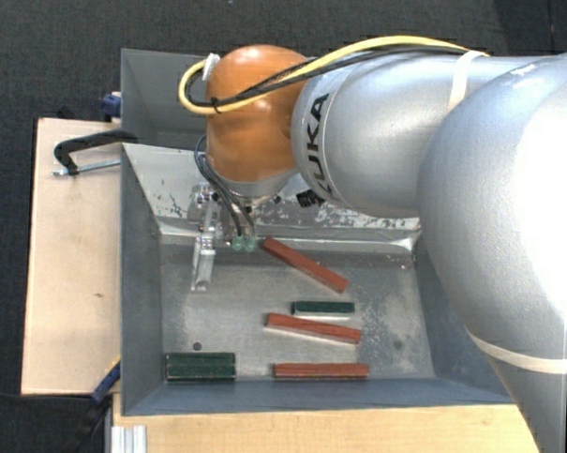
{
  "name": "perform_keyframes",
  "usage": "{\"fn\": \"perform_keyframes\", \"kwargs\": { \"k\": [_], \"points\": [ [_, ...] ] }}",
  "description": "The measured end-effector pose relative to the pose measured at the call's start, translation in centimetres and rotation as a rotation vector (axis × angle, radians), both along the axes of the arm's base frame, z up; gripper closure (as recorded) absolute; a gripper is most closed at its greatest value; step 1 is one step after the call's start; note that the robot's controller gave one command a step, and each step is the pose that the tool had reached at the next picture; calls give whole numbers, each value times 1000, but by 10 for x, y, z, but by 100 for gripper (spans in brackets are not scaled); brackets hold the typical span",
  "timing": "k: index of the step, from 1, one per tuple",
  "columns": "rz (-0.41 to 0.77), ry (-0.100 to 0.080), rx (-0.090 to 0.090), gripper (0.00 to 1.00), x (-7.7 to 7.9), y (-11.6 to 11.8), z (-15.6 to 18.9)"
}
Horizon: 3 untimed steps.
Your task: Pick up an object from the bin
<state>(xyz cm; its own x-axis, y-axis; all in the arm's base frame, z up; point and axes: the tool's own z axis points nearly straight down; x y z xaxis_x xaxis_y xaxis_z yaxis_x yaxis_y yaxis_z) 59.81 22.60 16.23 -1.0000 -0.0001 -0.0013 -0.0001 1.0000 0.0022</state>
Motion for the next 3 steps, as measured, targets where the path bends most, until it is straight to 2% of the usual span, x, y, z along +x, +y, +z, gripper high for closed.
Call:
{"fn": "perform_keyframes", "kwargs": {
  "k": [1,2,3],
  "points": [
    [92,-1,0,0,-13,-48,-10],
    [87,-1,-1,0,-23,-82,-40],
    [50,4,-2,0,-73,-101,-26]
  ]
}}
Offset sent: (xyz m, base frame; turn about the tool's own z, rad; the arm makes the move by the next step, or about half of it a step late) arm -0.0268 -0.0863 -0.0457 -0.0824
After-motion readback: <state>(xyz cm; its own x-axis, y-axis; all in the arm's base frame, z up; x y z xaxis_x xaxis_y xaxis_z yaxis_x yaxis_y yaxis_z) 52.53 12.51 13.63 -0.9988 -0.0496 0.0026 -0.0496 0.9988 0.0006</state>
